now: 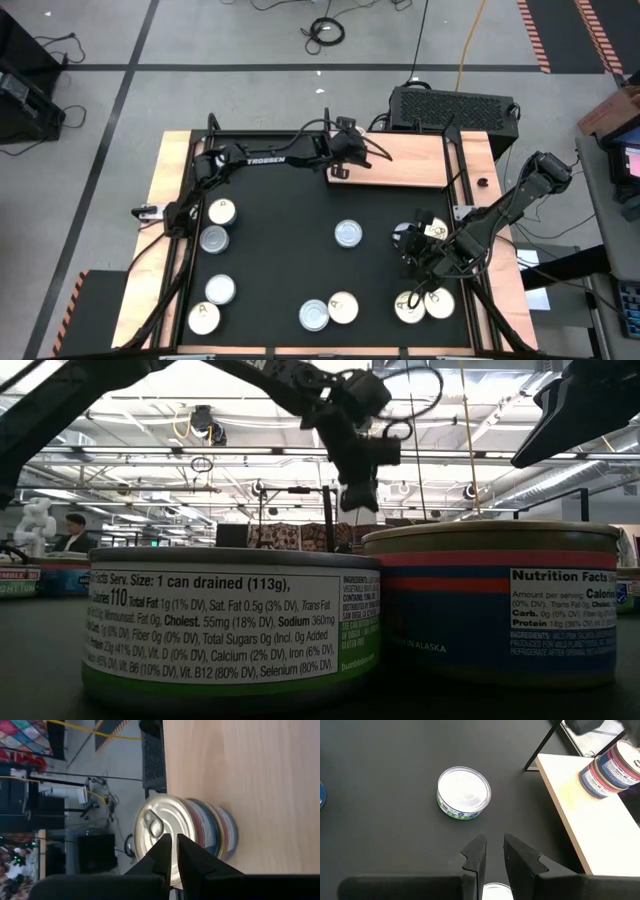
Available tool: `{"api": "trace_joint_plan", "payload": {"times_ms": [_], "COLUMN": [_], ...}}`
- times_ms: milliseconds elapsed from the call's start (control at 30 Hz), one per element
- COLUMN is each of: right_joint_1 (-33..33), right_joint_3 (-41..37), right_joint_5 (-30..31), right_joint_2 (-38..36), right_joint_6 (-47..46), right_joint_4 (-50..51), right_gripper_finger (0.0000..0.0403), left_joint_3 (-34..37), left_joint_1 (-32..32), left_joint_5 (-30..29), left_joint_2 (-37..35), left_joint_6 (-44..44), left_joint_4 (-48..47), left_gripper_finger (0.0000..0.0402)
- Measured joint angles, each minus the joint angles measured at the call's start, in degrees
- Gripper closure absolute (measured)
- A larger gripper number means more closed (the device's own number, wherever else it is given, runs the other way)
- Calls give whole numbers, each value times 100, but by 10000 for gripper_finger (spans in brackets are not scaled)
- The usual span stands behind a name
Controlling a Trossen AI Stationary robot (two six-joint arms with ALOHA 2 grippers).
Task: Stack canned seafood by type on shelf
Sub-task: Put the blue-pink tuna can aligned with the other blue-pink tuna can on the shelf
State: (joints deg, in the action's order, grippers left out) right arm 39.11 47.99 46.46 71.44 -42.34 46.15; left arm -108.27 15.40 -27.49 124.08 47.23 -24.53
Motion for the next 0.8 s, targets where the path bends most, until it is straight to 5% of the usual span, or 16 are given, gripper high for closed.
{"api": "trace_joint_plan", "payload": {"times_ms": [367,500,667,800], "right_joint_1": [-1,-1,1,1], "right_joint_3": [0,2,2,2], "right_joint_5": [-2,-13,-31,-30], "right_joint_2": [0,0,-2,-2], "right_joint_6": [4,1,-15,-22], "right_joint_4": [-7,-58,-155,-249], "right_gripper_finger": [342,342,342,342], "left_joint_3": [0,-6,-3,558], "left_joint_1": [-728,-972,-1108,-1532], "left_joint_5": [199,922,2088,1994], "left_joint_2": [-1432,-2182,-2771,-3161], "left_joint_6": [-560,-1955,-4175,-5682], "left_joint_4": [-625,-2228,-5320,-6476], "left_gripper_finger": [370,369,370,370]}}
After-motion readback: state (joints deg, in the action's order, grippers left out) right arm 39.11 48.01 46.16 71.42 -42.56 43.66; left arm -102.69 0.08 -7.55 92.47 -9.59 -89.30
